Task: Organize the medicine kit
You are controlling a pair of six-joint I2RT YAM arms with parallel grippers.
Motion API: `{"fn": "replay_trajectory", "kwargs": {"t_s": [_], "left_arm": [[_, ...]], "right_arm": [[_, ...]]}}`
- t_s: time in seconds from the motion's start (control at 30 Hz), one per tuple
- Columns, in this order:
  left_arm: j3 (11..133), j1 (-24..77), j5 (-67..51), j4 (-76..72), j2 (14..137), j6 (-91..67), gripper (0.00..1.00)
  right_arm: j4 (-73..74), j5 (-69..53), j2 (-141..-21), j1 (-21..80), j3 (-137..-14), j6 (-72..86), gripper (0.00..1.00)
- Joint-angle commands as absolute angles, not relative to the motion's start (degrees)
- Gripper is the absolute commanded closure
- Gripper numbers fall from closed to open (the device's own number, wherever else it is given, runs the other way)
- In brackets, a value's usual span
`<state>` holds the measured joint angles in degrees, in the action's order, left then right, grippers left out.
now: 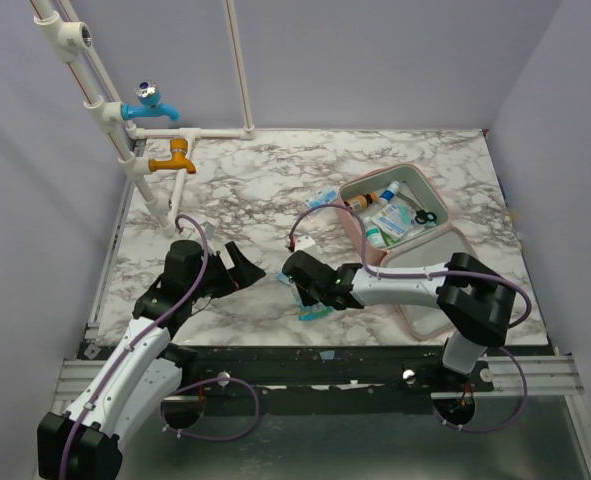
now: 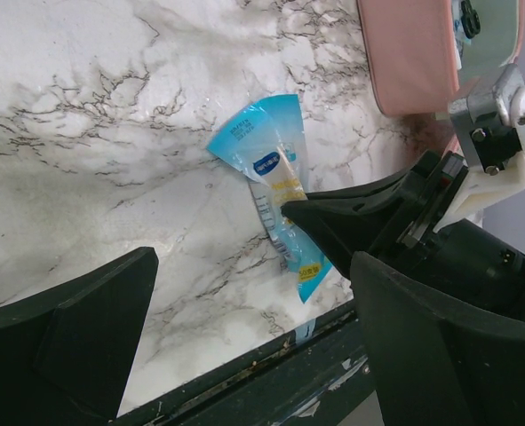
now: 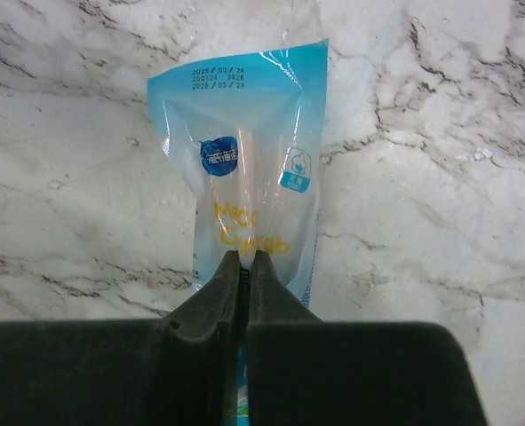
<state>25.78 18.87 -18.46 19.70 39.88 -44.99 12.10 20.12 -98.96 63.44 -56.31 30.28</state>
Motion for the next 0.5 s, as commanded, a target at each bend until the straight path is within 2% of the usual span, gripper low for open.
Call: {"fn": "replay_trajectory", "kwargs": {"t_s": [0.0,0.3,0.47], "left_arm": [[27.64,18.91,-17.19,21.24,39.75,-43.95,0.07],[28.47,18.9,-17.58,21.45,39.95,-43.56,0.07],[27.85,18.9,-17.43,21.54,39.29,-43.5,0.07]], "right_arm": [[16.09,23.35,-93.81,64.16,-55.57,32.06,0.99],[20.74,33.24,-86.03,63.37,-60.38,26.38,0.99],[20.17,34.84,-83.52,57.56,-61.35,19.61,0.99]]}}
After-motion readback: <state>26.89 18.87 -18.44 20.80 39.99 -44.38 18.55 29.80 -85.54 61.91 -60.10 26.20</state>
